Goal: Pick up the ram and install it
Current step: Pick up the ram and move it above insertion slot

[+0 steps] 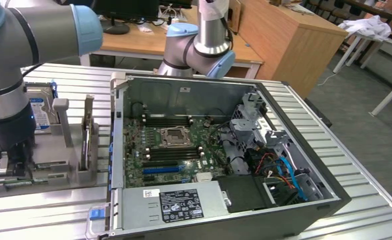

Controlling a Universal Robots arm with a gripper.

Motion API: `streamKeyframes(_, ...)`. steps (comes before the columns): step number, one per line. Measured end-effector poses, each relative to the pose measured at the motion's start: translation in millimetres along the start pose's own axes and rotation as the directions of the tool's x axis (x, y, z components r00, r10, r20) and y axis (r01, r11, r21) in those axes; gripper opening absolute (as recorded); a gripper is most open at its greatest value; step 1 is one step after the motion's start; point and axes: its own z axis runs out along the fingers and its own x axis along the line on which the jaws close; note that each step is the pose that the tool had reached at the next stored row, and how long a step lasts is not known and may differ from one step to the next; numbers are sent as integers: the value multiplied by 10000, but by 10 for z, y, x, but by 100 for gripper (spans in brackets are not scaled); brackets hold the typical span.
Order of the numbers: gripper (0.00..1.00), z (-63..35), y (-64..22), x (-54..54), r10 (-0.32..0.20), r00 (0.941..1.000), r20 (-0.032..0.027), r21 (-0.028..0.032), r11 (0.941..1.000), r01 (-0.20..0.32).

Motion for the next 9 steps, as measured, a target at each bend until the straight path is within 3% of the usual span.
streamKeyframes(9, 30, 62, -1, 6, 0, 10000, 4, -1, 10000, 0)
